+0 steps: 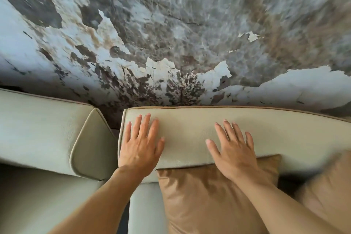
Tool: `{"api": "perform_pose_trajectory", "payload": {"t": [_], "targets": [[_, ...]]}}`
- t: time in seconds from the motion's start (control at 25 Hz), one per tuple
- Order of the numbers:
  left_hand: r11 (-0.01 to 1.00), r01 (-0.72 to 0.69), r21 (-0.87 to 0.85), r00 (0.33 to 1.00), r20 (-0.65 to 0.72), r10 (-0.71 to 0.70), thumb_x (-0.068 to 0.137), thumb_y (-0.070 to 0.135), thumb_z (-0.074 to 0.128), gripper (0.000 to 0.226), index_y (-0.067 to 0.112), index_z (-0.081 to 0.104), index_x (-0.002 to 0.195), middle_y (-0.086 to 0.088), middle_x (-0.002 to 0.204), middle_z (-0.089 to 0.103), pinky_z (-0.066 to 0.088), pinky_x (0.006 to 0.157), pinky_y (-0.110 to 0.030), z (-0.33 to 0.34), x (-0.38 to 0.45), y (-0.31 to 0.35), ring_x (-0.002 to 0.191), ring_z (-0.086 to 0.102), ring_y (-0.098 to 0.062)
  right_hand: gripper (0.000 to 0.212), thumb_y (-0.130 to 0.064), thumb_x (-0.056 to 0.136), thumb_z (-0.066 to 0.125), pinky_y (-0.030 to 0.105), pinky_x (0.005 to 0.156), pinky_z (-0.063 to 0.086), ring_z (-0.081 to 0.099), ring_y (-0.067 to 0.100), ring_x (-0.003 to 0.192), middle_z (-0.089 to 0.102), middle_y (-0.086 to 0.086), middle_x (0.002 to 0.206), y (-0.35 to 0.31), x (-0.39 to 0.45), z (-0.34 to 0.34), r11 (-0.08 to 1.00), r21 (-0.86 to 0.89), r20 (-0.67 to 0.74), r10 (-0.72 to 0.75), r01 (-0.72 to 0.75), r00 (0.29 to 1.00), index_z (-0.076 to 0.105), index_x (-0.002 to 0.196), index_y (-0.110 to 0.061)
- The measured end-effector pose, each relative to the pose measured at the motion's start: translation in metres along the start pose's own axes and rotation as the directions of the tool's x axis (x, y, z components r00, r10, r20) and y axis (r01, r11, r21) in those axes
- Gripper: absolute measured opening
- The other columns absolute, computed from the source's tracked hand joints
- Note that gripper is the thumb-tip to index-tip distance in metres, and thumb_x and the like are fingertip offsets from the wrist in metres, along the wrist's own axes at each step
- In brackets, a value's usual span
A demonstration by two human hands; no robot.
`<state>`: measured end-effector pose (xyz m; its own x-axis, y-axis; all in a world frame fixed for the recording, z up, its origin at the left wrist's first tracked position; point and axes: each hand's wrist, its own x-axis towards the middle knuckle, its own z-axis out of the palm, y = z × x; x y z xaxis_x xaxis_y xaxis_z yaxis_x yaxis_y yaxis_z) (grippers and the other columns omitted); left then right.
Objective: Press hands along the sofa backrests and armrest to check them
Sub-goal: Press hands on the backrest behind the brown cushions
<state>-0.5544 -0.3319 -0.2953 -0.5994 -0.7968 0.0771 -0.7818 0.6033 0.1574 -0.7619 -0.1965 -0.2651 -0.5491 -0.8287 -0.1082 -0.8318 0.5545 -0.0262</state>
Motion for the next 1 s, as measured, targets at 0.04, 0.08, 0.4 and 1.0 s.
{"api": "perform_pose_trajectory", "payload": {"t": [0.04,0.08,0.4,1.0], "targets": [[1.0,-0.002,-0.012,1.0,-0.017,0.002,0.093,0.05,0.02,0.061,0.022,0.03,0.147,-0.007,0.158,0.025,0.006,0.119,-0.047,0.008,0.004,0.004,0.146,0.014,-0.029,0.07,-0.065,0.088,0.004,0.045,0.116,-0.002,-0.002,0.016,0.148,0.002,-0.007,0.163,0.005,0.006,0.009,1.0,-0.004,-0.038,-0.013,0.013,0.999,0.01,0.151,-0.035],[1.0,0.004,-0.026,0.999,-0.035,-0.004,0.093,0.05,0.021,0.061,0.023,0.031,0.146,-0.006,0.157,0.027,0.008,0.119,-0.049,0.015,0.008,0.006,0.146,0.016,-0.029,0.07,-0.064,0.088,0.004,0.046,0.115,-0.002,-0.001,0.016,0.148,0.003,-0.007,0.162,0.011,0.012,0.017,1.0,-0.012,-0.078,-0.028,0.027,0.997,0.01,0.151,-0.035],[0.996,0.025,0.085,0.976,-0.217,-0.006,0.093,0.048,0.026,0.058,0.021,0.038,0.143,-0.007,0.149,0.042,0.022,0.115,-0.052,0.054,0.023,0.006,0.14,0.031,-0.031,0.063,-0.054,0.091,0.026,0.054,0.116,0.01,0.026,0.027,0.143,0.033,0.003,0.155,0.027,0.045,0.077,0.998,0.069,-0.341,0.033,-0.01,0.939,0.033,0.147,-0.025],[0.994,-0.013,0.107,0.965,-0.261,0.041,0.092,0.047,0.028,0.059,0.019,0.041,0.142,-0.01,0.147,0.044,0.023,0.114,-0.052,0.06,0.086,0.006,0.138,0.035,-0.033,0.063,-0.056,0.092,0.022,0.056,0.115,0.013,0.027,0.028,0.142,0.037,0.004,0.153,0.031,0.099,0.086,0.997,0.045,-0.481,0.078,-0.064,0.873,0.034,0.146,-0.026]]}}
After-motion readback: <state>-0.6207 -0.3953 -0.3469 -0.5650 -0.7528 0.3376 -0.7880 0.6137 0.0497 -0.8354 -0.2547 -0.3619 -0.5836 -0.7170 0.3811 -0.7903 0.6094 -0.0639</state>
